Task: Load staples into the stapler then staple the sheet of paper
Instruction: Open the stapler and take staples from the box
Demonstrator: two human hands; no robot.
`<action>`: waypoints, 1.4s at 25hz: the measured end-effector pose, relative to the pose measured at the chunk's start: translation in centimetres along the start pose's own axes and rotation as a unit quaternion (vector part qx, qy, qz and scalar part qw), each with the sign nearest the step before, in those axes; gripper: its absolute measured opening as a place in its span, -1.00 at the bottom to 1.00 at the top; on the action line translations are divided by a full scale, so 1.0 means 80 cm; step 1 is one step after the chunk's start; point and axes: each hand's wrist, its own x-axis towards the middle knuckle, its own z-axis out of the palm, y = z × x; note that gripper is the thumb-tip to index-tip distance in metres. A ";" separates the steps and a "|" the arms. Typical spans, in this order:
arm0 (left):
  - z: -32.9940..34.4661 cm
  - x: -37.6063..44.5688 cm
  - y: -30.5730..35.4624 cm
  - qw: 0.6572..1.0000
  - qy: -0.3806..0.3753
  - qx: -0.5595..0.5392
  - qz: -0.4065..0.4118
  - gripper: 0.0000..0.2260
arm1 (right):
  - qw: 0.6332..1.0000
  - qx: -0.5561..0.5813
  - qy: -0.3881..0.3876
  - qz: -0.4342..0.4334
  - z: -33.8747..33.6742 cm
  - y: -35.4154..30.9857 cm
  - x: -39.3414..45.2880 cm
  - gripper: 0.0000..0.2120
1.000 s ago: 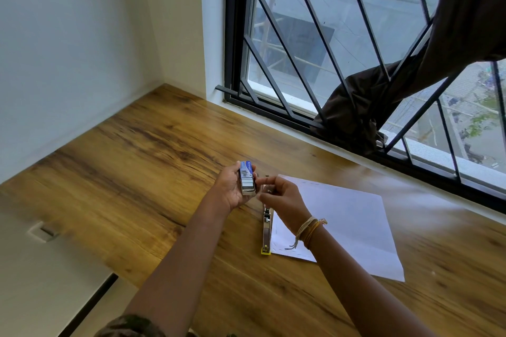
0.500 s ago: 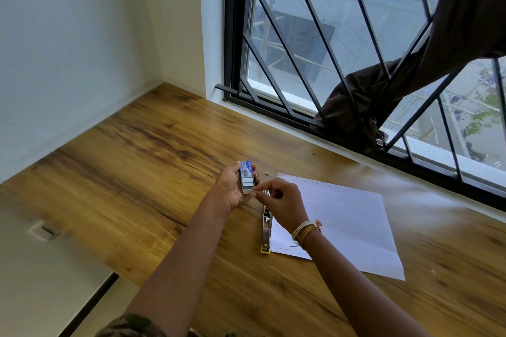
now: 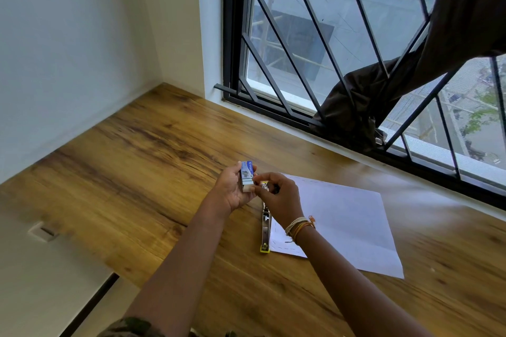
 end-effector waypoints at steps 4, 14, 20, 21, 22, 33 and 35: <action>0.002 0.003 -0.001 1.000 0.005 -0.013 -0.002 -0.56 | 0.987 -0.105 -0.020 -0.116 -0.005 0.003 -0.006 -0.90; 0.004 0.006 -0.003 1.000 0.020 -0.008 0.012 -0.58 | 0.946 -0.268 -0.041 -0.179 -0.006 -0.002 -0.006 -0.81; 0.004 0.003 -0.005 1.000 0.004 0.015 0.005 -0.56 | 0.946 -0.273 -0.035 -0.169 -0.004 -0.006 -0.001 -0.83; 0.005 0.003 -0.005 1.000 0.000 0.018 0.002 -0.56 | 0.947 -0.275 -0.037 -0.165 -0.004 -0.006 0.000 -0.83; 0.005 0.002 -0.006 1.000 -0.002 0.023 -0.001 -0.56 | 0.947 -0.276 -0.038 -0.162 -0.005 -0.006 0.001 -0.82; 0.008 -0.002 -0.008 0.999 -0.007 0.033 -0.014 -0.58 | 0.959 -0.245 -0.018 -0.138 -0.005 -0.005 0.009 -0.84; 0.007 -0.002 -0.006 0.999 -0.006 0.038 -0.018 -0.58 | 0.974 -0.199 -0.035 -0.105 -0.008 -0.006 0.015 -0.75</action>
